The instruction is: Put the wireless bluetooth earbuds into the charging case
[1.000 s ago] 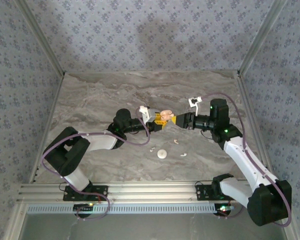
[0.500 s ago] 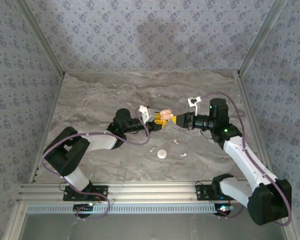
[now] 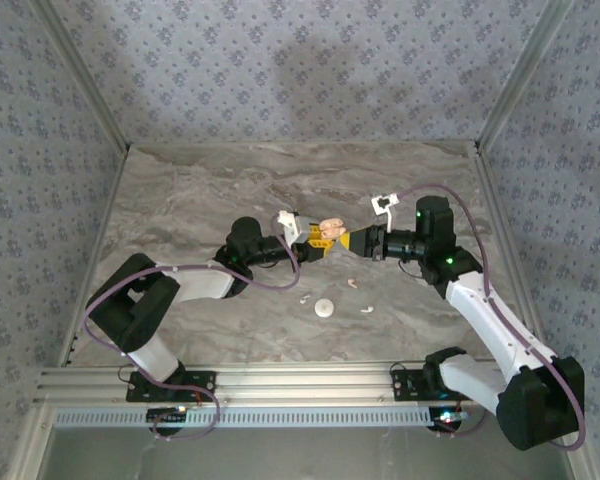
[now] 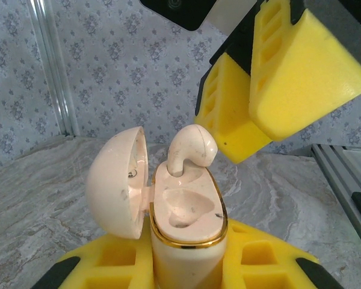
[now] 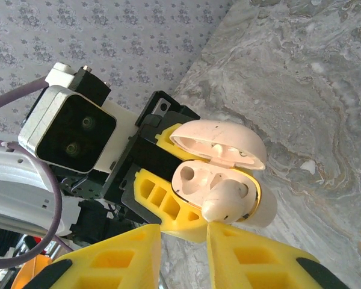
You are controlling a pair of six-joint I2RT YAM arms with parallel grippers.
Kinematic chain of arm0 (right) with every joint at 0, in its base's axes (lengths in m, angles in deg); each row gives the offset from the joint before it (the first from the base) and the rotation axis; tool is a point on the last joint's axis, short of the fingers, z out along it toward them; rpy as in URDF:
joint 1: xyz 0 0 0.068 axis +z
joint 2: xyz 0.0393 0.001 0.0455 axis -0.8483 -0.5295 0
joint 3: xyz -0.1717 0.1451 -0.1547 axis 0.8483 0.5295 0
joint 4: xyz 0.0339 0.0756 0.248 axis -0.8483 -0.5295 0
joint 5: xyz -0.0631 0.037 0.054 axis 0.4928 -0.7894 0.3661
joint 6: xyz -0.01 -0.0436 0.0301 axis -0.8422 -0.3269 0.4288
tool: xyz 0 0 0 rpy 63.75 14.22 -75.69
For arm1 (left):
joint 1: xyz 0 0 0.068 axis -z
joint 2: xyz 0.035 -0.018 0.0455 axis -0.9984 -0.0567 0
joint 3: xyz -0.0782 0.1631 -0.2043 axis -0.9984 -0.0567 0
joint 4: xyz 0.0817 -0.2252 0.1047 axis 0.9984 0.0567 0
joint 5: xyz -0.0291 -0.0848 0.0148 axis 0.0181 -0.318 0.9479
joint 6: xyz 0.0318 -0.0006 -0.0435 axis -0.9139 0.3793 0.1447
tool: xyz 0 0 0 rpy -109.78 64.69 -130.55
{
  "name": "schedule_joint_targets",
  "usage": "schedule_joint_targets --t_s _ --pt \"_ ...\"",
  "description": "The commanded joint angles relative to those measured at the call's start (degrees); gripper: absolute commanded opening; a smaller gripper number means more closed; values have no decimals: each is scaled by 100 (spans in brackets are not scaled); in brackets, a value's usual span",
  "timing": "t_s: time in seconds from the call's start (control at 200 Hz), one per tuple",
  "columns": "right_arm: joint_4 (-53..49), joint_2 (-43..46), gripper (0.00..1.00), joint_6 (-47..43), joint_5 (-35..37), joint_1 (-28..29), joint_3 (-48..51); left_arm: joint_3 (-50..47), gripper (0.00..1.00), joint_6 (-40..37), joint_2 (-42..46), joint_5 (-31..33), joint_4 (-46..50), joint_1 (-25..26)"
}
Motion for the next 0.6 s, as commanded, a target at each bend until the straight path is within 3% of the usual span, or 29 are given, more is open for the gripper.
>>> schedule_joint_targets --t_s 0.0,0.435,0.595 --pt "103 -51 28 -109 -90 64 -255 152 17 5 26 -136 -152 33" --pt "134 -222 29 -142 8 170 -377 161 17 -38 74 -265 -68 48" --pt "74 -178 33 -168 62 188 -400 178 17 -73 83 -287 -17 54"
